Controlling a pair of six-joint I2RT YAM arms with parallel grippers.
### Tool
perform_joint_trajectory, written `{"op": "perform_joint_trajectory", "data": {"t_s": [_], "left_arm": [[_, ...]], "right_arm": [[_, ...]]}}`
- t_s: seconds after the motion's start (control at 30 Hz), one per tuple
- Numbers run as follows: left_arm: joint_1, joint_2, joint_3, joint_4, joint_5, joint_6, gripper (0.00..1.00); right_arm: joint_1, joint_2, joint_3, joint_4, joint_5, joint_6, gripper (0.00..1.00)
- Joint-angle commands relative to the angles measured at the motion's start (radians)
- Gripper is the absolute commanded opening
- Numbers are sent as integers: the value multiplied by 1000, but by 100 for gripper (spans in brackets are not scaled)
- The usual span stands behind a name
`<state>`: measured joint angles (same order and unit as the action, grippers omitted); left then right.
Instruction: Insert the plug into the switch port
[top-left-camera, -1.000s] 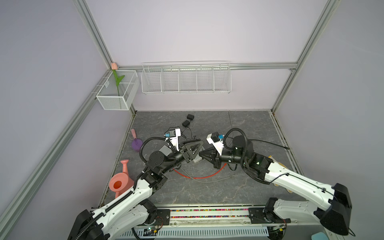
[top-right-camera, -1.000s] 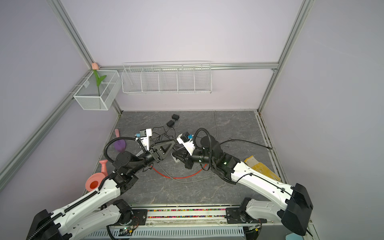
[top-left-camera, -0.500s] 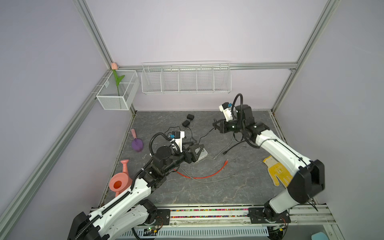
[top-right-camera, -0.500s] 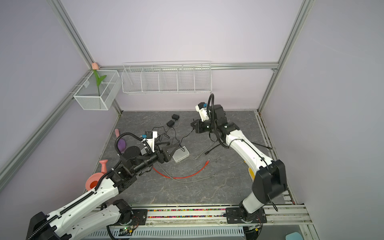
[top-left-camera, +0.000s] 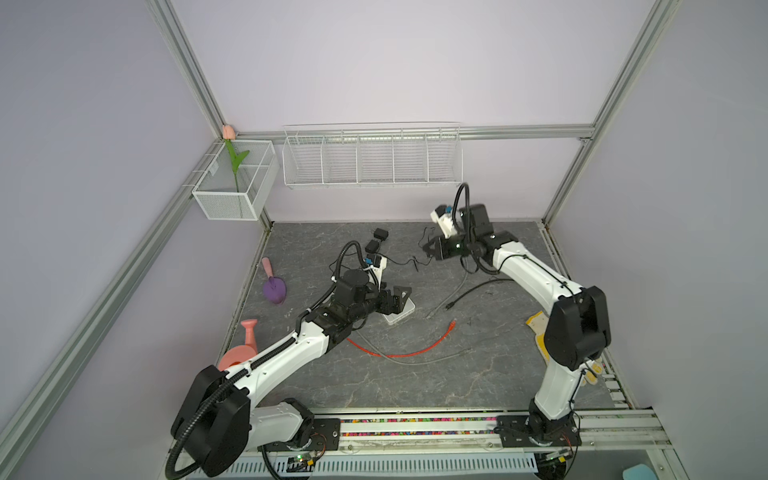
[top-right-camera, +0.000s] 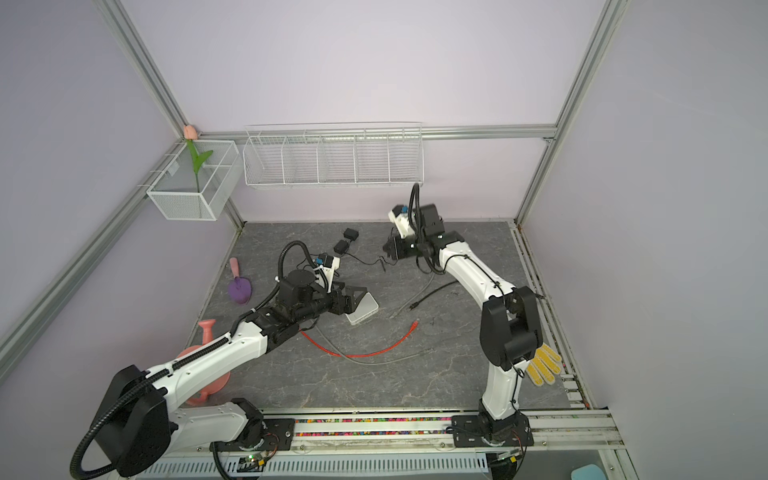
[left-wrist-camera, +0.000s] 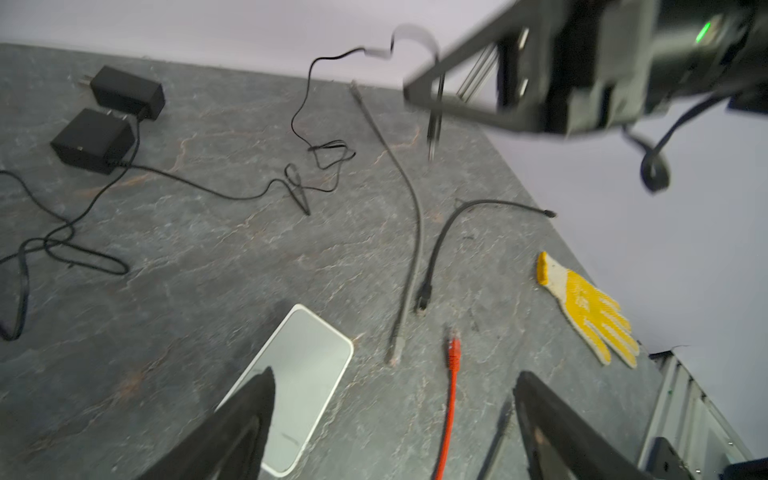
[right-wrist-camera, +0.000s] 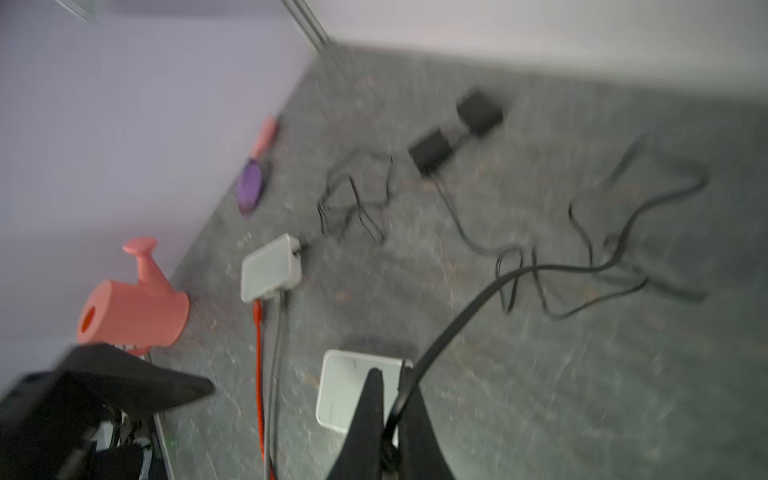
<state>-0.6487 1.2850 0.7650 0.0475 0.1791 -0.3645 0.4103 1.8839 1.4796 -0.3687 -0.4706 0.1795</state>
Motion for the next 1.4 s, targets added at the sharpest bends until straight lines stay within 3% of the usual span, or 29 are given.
{"op": "perform_joint_trajectory", "data": {"t_s": [0.0, 0.3, 0.53, 0.57, 0.83, 0.97, 1.07, 1.17, 1.23, 1.3, 1.37], "left_arm": [[9, 91, 45, -73, -7, 44, 91], [20, 405, 315, -410, -41, 181, 95], [20, 546, 431, -518, -94, 244, 96], [16, 556, 436, -525, -98, 252, 99], [-53, 641, 487, -599, -198, 291, 99], [-61, 697, 511, -642, -193, 297, 99], [-63, 738, 523, -664, -196, 290, 84], [-65, 753, 512, -659, -203, 288, 53], [-65, 740, 488, -634, -196, 289, 24], [-65, 702, 457, -605, -182, 292, 10], [-65, 625, 409, -551, -148, 297, 4]], "right_arm": [[11, -47, -122, 123, -64, 31, 7], [53, -178, -270, 165, -80, -5, 7], [57, -247, -307, 172, -88, 3, 7], [57, -257, -310, 173, -89, 4, 7], [56, -314, -354, 223, -92, 33, 7], [55, -334, -372, 230, -82, 36, 7], [55, -348, -379, 230, -71, 39, 7], [55, -362, -383, 230, -68, 42, 7], [51, -373, -385, 228, -57, 47, 7], [44, -387, -393, 237, -59, 59, 7], [34, -403, -402, 253, -74, 80, 7]]}}
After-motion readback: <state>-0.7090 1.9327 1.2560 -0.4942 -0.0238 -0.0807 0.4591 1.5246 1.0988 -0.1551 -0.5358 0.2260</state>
